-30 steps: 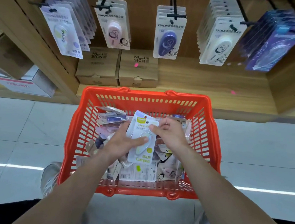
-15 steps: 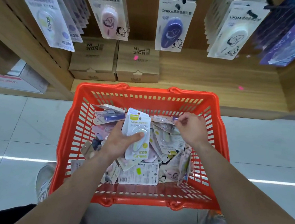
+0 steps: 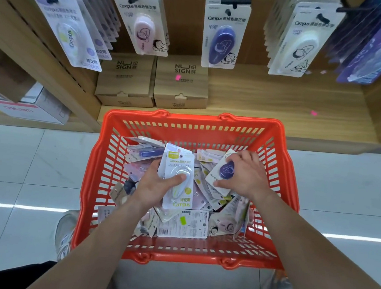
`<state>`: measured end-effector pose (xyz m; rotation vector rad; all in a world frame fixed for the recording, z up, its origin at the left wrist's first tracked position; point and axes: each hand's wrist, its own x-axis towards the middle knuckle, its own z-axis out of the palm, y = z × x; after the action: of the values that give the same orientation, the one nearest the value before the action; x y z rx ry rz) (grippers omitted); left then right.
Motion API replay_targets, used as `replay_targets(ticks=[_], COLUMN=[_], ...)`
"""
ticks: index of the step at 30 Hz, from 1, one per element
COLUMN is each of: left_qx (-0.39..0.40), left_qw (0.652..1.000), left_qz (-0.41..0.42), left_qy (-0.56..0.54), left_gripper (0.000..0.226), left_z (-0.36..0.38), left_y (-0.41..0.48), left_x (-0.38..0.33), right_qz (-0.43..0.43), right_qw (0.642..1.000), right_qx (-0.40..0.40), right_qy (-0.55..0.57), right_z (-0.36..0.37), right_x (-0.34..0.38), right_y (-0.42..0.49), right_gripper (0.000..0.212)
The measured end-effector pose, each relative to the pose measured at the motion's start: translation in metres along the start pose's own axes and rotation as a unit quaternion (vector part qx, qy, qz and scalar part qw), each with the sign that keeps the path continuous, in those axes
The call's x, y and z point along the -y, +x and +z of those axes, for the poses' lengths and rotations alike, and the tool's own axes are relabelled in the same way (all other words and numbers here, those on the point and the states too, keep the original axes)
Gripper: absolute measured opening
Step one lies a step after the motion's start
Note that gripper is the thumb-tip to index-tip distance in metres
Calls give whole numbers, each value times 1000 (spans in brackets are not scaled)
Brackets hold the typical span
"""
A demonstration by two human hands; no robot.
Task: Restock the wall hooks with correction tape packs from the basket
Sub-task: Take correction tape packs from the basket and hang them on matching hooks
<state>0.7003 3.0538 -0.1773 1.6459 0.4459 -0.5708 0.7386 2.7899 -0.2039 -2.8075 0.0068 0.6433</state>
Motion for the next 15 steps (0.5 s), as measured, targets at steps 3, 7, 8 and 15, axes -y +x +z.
replay_targets(ticks=[3, 7, 8, 15], left_qx=[-7, -5, -6, -14], left_qw=[1000, 1000, 1000, 1000], left_qz=[-2, 2, 3, 15], left_qy=[3, 11, 9, 13], left_gripper=[50, 49, 48, 44], left_z=[-2, -5, -6, -9], left_y=[-5, -12, -14, -25], left_x=[1, 4, 4, -2], right_qz=[-34, -73, -78, -75], right_qw=[999, 995, 994, 996], right_qx=[-6, -20, -33, -36], right_qy=[-25, -67, -74, -40], right_z=[2, -1, -1, -12], right_x=[0, 5, 5, 10], right_y=[-7, -13, -13, -15], right_gripper=[74, 71, 72, 64])
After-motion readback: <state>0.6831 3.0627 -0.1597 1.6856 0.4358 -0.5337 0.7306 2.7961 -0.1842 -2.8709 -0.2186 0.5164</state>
